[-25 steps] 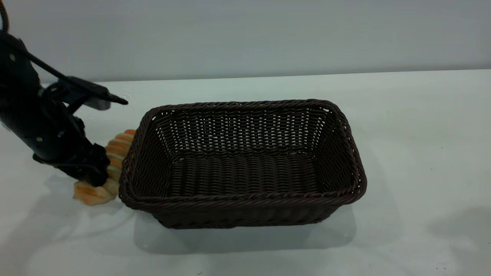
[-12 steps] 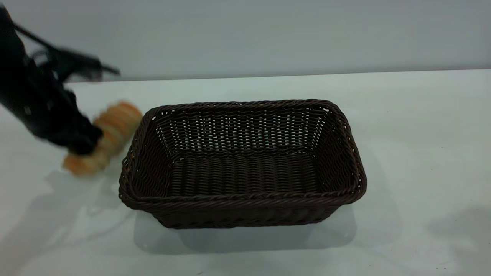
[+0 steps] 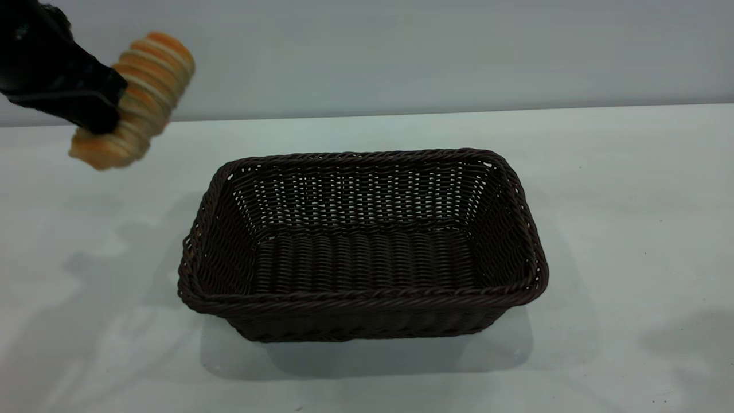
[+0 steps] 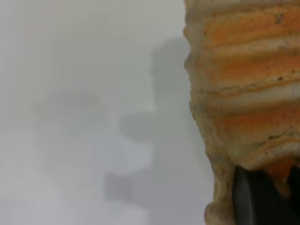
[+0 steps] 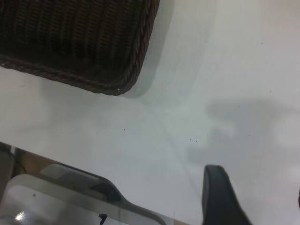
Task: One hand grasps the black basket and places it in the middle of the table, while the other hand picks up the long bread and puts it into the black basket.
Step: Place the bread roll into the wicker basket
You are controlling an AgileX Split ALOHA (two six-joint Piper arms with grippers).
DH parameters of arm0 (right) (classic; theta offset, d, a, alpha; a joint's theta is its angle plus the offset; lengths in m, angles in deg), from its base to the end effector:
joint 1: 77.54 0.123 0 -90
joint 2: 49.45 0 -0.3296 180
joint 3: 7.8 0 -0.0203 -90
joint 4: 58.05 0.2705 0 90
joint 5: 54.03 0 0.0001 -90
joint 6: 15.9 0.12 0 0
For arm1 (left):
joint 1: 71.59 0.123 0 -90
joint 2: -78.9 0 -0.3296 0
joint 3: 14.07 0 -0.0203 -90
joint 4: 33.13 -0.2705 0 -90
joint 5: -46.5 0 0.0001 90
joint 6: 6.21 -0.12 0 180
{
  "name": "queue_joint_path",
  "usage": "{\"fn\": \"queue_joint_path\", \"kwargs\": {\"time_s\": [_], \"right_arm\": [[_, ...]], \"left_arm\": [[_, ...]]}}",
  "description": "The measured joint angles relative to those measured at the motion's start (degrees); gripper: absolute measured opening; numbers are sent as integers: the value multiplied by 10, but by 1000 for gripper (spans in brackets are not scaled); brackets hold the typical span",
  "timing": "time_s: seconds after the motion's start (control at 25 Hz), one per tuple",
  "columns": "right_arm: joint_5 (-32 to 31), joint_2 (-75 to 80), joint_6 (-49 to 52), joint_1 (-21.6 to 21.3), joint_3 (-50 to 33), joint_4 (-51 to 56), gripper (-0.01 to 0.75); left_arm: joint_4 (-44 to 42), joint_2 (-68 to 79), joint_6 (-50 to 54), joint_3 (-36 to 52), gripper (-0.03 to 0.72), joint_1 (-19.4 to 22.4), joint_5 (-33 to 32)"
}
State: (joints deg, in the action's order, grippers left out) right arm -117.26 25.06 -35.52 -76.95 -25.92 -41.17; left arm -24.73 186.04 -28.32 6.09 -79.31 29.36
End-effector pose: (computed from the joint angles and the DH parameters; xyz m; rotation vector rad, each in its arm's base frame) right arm 0.2320 0.0335 0.3436 -0.3665 2.6414 0.2915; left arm 0.3903 -0.0581 0.1928 0.4930 2.4679 -0.0091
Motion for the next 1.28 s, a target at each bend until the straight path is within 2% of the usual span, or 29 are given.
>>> {"fn": "queue_joint_path", "kwargs": {"time_s": [0.16,0.44,0.56,0.68,0.84,1.0,1.08,1.16,1.28], "right_arm": [[0,0,0,0,0,0,419],[0,0,0,0,0,0,419],[0,0,0,0,0,0,419],[-1,0,0,0,0,0,419],[-1,0,0,0,0,0,419],[-2,0,0,0,0,0,419],[-6,0,0,0,0,0,419],[-10,0,0,0,0,0,419],[-19,0,0,0,0,-1,419]], "left_arm": [[29,0,-34,1,61,-54,-29],[89,7,-95,1,61,-166,-17],[107,28,-96,1,65,-185,-4],[157,52,-95,1,103,-188,15],[194,70,-98,1,249,-188,34],[199,69,-121,1,467,-188,28],[197,58,-129,1,552,-188,20],[193,33,-123,1,590,-184,8],[187,-26,-83,-9,587,-150,-24]]}}
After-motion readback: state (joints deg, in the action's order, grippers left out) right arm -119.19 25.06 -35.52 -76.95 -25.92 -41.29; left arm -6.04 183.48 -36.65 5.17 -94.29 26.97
